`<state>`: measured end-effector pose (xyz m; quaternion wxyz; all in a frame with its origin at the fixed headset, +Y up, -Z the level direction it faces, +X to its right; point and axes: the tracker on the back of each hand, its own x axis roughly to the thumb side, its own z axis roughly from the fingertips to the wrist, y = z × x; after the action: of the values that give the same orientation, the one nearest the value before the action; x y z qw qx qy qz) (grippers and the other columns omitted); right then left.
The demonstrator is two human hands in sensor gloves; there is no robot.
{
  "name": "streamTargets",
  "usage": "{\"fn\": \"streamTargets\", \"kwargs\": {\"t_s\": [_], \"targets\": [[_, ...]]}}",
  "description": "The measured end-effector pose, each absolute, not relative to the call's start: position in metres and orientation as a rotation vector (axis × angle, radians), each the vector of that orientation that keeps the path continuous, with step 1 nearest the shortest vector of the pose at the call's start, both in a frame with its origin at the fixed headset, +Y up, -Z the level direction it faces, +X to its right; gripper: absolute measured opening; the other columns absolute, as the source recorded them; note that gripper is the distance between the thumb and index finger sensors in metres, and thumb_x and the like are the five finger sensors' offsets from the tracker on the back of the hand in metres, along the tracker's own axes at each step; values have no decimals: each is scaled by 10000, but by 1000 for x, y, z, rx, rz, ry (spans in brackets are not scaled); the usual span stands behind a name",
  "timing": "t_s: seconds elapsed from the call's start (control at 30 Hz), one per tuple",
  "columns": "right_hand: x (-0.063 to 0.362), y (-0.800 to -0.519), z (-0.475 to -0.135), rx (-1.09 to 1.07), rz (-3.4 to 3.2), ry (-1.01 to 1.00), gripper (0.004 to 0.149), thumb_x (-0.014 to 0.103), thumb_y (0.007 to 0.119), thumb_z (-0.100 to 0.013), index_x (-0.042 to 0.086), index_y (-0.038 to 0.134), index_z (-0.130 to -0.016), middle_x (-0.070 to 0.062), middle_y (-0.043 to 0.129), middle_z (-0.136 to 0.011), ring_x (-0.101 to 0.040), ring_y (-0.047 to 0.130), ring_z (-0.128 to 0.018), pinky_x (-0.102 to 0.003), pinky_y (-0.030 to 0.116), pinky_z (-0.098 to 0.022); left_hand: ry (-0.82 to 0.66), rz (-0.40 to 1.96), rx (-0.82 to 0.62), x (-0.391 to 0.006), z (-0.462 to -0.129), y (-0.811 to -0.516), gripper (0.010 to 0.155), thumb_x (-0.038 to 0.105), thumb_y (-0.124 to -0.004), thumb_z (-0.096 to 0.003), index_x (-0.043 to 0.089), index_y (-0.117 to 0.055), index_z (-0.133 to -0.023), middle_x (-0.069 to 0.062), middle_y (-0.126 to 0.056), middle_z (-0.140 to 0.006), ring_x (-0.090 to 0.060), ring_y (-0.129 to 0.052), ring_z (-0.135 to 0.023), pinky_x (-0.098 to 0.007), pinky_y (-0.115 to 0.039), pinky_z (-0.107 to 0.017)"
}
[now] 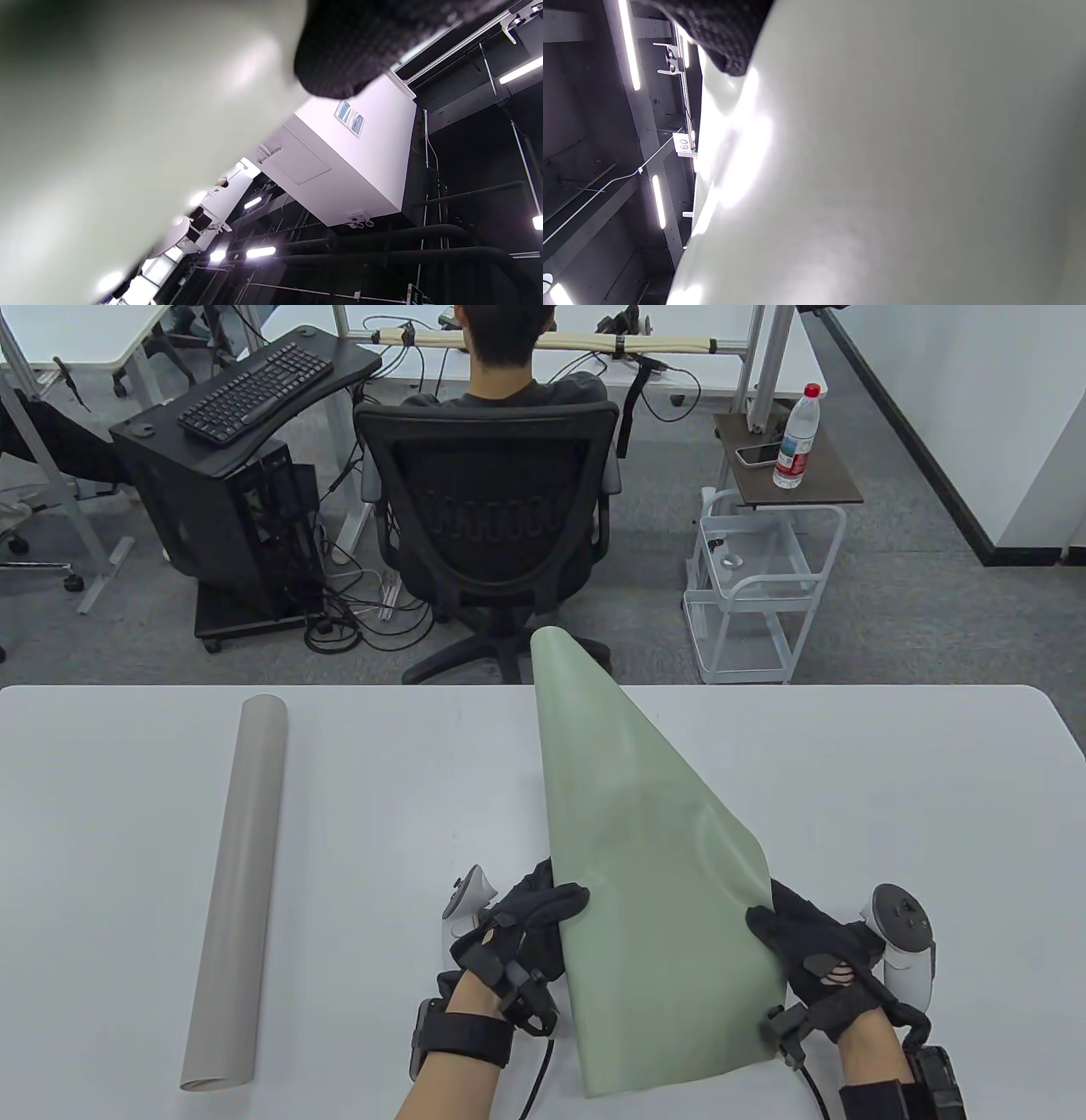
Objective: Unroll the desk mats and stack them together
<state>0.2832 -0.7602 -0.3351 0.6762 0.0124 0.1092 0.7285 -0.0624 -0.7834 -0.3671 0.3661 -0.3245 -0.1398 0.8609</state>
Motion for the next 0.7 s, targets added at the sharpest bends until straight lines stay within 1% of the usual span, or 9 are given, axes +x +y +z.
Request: {"fn": "streamTargets", "kwargs": {"t_s": [0.07, 0.13, 0.17, 0.23, 0.27, 0.33, 0.4, 0.57, 0.7], "targets": [[281, -763, -337, 26, 1654, 261, 486, 270, 766, -492, 300, 709, -974, -26, 976, -703, -173, 1004, -328, -351, 896, -293, -385, 2242, -834, -59, -366, -783, 781, 355, -931, -454, 227, -351, -962, -3, -633, -984, -238, -880, -768, -391, -837, -597], [279, -765, -337, 30, 1631, 274, 486, 270, 767, -493, 297, 709, -975, -27, 977, -703, -173, 1004, -328, -352, 897, -292, -395, 2238, -824, -59, -366, -782, 734, 371, -926, -452, 277, -388, -942, 19, -647, -977, -227, -896, -748, -370, -850, -576], [279, -766, -337, 28, 1628, 280, 483, 268, 766, -495, 297, 710, -974, -29, 974, -706, -175, 1002, -330, -355, 895, -294, -404, 2234, -828, -59, -366, -781, 723, 368, -918, -454, 281, -389, -939, -2, -634, -996, -238, -896, -766, -391, -848, -594], [279, -765, -337, 16, 1644, 271, 483, 266, 766, -493, 297, 713, -972, -33, 974, -704, -176, 1002, -327, -356, 895, -293, -395, 2253, -823, -60, -365, -781, 724, 321, -878, -463, 253, -331, -933, -61, -547, -1071, -363, -848, -928, -513, -834, -647], [280, -767, -337, 17, 1657, 272, 482, 269, 764, -494, 302, 711, -972, -28, 973, -707, -172, 1003, -329, -352, 896, -293, -411, 2259, -818, -61, -366, -781, 738, 297, -862, -467, 223, -294, -932, -101, -499, -1087, -424, -839, -933, -526, -839, -644], [279, -766, -336, 14, 1639, 276, 481, 264, 765, -494, 299, 713, -971, -33, 972, -708, -177, 1002, -330, -356, 895, -294, -448, 2273, -793, -63, -367, -780, 812, 256, -824, -475, 191, -162, -942, -155, -417, -1090, -429, -862, -913, -539, -830, -645], [280, -765, -336, 18, 1646, 274, 483, 261, 765, -494, 295, 714, -973, -36, 972, -709, -179, 1003, -329, -357, 895, -293, -482, 2256, -774, -66, -368, -777, 878, 232, -790, -477, 191, -65, -971, -179, -411, -1095, -448, -832, -931, -571, -805, -649], [285, -762, -337, 25, 1663, 244, 481, 266, 763, -494, 308, 716, -972, -30, 971, -714, -173, 1005, -334, -352, 897, -297, -439, 2258, -757, -71, -369, -782, 892, 213, -742, -479, 206, 8, -963, -187, -371, -1107, -443, -792, -938, -602, -747, -654], [289, -759, -336, 20, 1621, 229, 481, 260, 767, -495, 298, 720, -972, -39, 974, -711, -179, 1006, -329, -355, 896, -292, -487, 2289, -784, -75, -371, -780, 902, 198, -693, -471, 180, 87, -923, -210, -270, -1109, -475, -706, -970, -626, -687, -672]]}}
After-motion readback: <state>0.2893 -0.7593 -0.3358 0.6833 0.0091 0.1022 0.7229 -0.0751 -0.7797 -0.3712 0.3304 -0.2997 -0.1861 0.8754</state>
